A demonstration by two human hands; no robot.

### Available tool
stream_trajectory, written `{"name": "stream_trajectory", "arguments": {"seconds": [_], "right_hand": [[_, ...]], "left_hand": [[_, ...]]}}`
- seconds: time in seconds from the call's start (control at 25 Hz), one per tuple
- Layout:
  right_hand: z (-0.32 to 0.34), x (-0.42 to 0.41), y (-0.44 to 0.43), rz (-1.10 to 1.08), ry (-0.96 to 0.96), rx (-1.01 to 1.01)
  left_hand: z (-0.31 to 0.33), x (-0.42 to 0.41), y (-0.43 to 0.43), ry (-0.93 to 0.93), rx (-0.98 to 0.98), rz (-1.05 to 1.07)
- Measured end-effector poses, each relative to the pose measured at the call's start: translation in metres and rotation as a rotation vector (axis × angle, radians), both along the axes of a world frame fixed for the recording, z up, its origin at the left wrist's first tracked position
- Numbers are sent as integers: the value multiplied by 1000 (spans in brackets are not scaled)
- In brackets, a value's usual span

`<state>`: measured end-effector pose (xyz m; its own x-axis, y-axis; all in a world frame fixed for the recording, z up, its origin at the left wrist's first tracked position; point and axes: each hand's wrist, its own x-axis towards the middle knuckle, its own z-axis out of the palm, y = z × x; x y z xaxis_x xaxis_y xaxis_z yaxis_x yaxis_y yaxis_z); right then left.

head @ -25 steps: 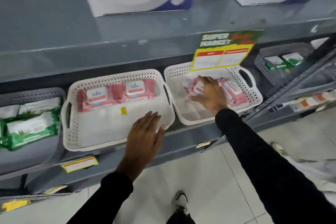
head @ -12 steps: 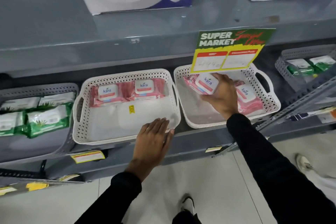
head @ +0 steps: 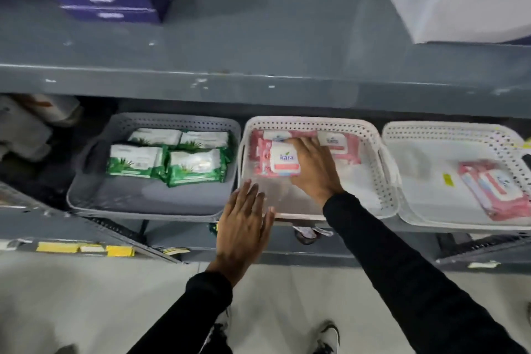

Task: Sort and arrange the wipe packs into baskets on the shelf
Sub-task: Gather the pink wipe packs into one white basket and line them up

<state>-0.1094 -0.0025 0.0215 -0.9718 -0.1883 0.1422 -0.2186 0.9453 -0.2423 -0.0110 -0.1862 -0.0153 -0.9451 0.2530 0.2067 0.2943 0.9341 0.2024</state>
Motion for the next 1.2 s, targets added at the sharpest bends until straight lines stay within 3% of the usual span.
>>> {"name": "stream_trajectory", "arguments": {"seconds": [0.16,0.36,0.48,0.6,0.72,0.92,1.08,1.2], "right_hand": [[-28,-1,-22,25,9,99],[-17,6,4,29,-38,-129],[5,14,66,-116,83,-286],[18,33,156,-304,154,-276],[19,57,255,-507,98,-211],[6,78,368,-742,-61,-164],[-15,75,398,-812,-338,-128],[-18,75,399,-828,-322,-204]], "left_hand": [[-5,1,-15,26,-13,-25],[0,1,10,11,47,-44],[5,0,58,28,63,-181],[7,2,122,26,99,-263],[5,5,186,42,119,-329],[-4,10,243,54,24,-261],[-4,10,248,39,-58,-218],[-1,10,247,45,-62,-226]]}}
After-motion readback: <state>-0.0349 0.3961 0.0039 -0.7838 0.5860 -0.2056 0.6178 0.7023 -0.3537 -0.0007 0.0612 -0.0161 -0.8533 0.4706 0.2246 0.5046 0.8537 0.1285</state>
